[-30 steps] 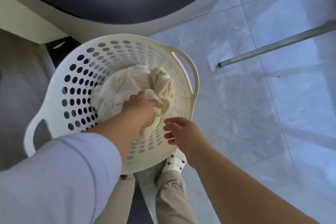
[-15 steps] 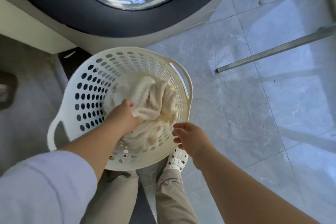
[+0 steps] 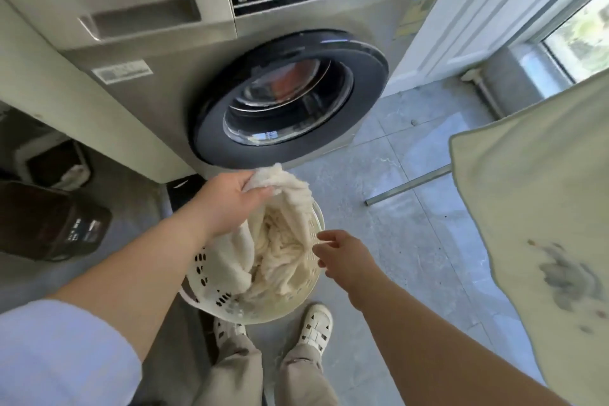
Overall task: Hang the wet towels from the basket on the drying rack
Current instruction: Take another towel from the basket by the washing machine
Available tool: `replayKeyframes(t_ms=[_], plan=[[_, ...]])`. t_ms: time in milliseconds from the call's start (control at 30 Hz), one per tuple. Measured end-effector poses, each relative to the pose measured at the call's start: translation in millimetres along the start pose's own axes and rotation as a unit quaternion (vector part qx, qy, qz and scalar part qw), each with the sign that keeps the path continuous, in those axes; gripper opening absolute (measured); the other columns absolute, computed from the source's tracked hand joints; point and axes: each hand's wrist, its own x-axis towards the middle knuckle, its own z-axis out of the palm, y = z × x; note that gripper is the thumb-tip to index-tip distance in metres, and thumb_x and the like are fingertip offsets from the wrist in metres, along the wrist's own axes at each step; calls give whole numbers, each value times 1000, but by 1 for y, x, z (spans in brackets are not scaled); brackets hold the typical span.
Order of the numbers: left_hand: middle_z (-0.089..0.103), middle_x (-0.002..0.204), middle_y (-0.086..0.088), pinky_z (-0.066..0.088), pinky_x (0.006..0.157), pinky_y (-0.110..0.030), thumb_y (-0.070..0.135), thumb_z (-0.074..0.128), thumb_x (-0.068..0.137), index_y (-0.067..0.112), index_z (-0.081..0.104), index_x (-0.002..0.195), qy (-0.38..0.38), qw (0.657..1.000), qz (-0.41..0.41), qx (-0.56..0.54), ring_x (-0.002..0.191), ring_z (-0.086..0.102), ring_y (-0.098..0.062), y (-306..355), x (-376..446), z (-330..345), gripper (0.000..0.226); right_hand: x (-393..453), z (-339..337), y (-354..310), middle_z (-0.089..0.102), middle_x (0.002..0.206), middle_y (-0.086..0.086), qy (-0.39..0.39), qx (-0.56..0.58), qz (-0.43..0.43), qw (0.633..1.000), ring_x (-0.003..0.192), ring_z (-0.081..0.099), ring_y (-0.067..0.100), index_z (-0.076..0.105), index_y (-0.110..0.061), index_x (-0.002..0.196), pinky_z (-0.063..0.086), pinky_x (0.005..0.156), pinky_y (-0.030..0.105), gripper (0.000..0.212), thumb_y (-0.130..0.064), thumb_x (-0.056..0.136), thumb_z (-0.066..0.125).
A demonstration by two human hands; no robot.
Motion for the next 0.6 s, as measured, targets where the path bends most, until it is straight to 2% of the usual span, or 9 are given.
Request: replayKeyframes(t_ms=[67,133,167,233,267,333,400,500,600], plan=[[69,86,14,48,80,-28,33,61,87,41,64,80,3,999,42,9,86,63,-11,36,-22,-16,10,-29,-15,-26,62,100,-3,10,-1,-43,999,81,59,13,52,-19,129,51,76,31,43,-20,86,60],[69,74,17,47,72,-18,28,62,87,43,63,74,15,996,84,26,75,62,-1,69,-42,-32,20,-53,-29,-53,57,116,-4,22,-4,-91,996,87,57,10,43,-24,136,47,71,25,53,-22,87,61],[69,71,19,46,67,-12,26,62,87,41,64,74,15,994,103,35,69,60,5,85,-52,-39,20,-66,-35,-66,52,124,-5,28,-3,-118,993,97,56,11,38,-28,139,45,75,26,59,-23,86,62],[72,79,7,46,68,-16,22,62,87,30,70,83,6,988,148,50,70,59,-2,116,-74,-51,12,-92,-45,-92,45,131,-11,31,-1,-191,981,116,48,13,30,-34,143,45,89,32,69,-22,84,65],[72,84,-2,46,67,-18,21,63,87,23,72,86,-6,985,162,52,71,59,-6,128,-82,-56,9,-100,-48,-101,44,133,-13,21,0,-226,974,121,45,11,29,-35,143,44,94,33,72,-20,83,66],[71,84,-5,44,64,-17,22,65,86,26,72,85,-22,976,205,67,69,56,-5,151,-101,-69,8,-123,-51,-123,48,135,-13,6,0,-283,959,123,45,11,33,-36,141,42,95,32,73,-17,80,68],[69,79,-1,42,62,-19,26,65,84,33,71,80,-21,966,241,93,67,54,-8,169,-116,-83,9,-143,-51,-141,60,125,-4,1,-5,-310,951,116,55,18,47,-33,130,47,94,37,63,-20,73,69],[71,88,6,45,68,-12,24,66,85,30,71,90,-12,954,281,104,76,62,-7,184,-131,-107,10,-171,-44,-159,69,104,2,3,3,-323,946,100,65,24,62,-26,106,52,93,49,47,-29,60,68],[69,86,9,43,67,-10,23,68,82,26,70,92,-11,940,318,124,77,60,-2,188,-142,-131,10,-196,-30,-180,66,96,3,21,42,-357,933,94,62,21,63,-24,99,50,93,42,36,-20,64,71]])
